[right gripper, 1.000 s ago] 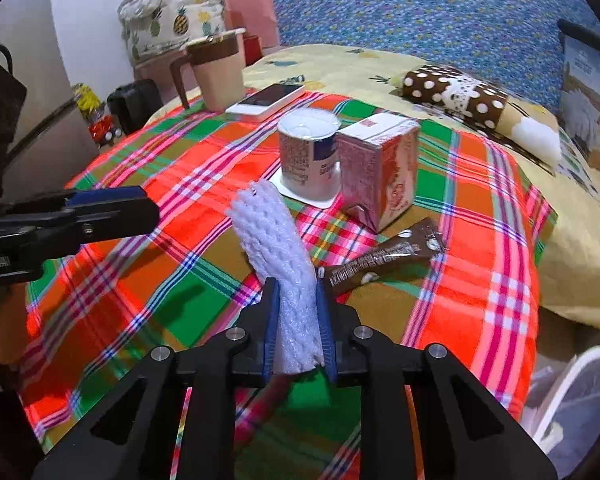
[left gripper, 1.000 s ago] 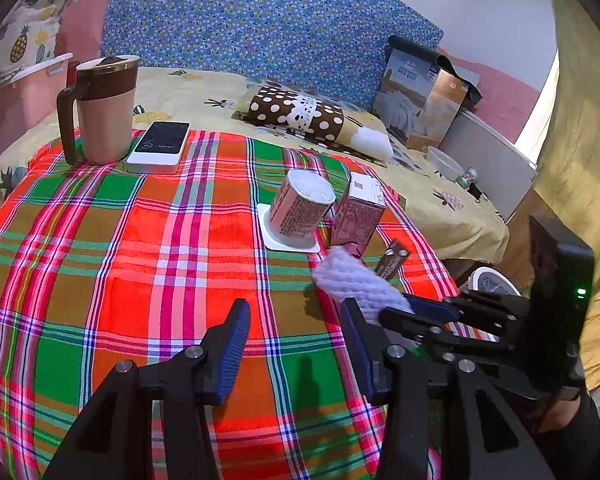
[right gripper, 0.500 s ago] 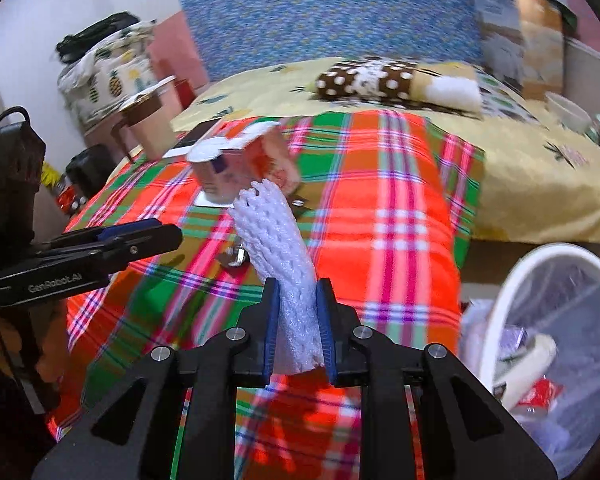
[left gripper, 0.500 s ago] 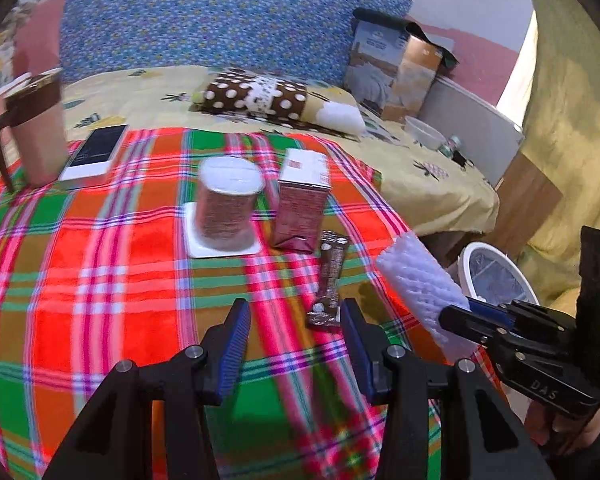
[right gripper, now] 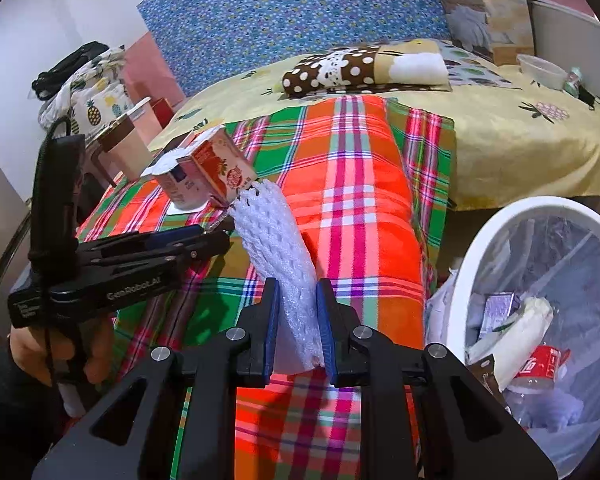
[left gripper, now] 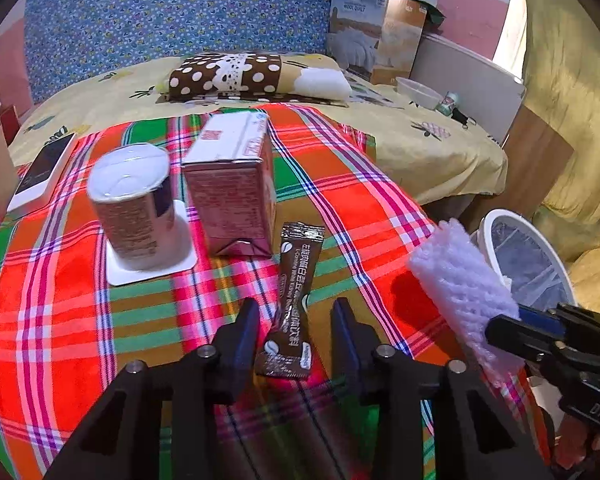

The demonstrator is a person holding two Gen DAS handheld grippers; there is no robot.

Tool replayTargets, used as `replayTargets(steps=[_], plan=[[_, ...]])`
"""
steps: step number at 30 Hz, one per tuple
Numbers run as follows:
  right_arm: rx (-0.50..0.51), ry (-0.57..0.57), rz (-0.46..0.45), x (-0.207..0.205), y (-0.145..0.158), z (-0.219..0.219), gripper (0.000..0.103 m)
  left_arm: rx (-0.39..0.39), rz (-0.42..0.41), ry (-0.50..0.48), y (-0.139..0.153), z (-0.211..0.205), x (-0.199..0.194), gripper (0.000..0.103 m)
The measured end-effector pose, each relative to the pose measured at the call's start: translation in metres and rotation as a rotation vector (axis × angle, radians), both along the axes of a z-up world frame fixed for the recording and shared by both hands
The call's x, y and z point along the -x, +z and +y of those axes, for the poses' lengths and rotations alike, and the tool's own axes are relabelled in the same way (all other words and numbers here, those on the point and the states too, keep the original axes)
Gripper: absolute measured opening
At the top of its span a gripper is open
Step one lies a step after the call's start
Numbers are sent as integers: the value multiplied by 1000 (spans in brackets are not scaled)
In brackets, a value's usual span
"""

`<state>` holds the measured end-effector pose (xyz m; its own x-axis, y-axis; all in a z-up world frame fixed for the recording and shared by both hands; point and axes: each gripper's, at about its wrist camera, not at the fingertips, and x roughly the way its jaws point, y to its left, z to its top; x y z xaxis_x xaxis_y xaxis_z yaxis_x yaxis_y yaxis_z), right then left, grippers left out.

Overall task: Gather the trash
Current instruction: 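Grasp the white foam net sleeve with the right gripper while the left grasps a brown wrapper, then carry foam sleeve and wrapper over the white bin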

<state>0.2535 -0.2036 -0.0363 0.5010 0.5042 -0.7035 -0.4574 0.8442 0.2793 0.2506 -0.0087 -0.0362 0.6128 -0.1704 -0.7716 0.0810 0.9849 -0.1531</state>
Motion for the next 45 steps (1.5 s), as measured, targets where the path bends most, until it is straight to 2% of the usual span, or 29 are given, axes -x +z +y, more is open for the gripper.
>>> replayTargets(steps=[2,4,15,30,45], plan=[[2,-8,-2,0,0,-1,21,-12,8,2,-3,-2,-1,23],[-2,-15,-3,0,1,-1,21,-13,6,4,-2,-3,1,20],[11,-33,-40,18,9,2,21,24,-35,4,15,-2,45,19],[19,-65,-62,45,21,-9,21,72,-82,-25,40,-22,105,19],[7,-137,-95,54,28,-37,21,74,-96,-93,52,-64,110,19]])
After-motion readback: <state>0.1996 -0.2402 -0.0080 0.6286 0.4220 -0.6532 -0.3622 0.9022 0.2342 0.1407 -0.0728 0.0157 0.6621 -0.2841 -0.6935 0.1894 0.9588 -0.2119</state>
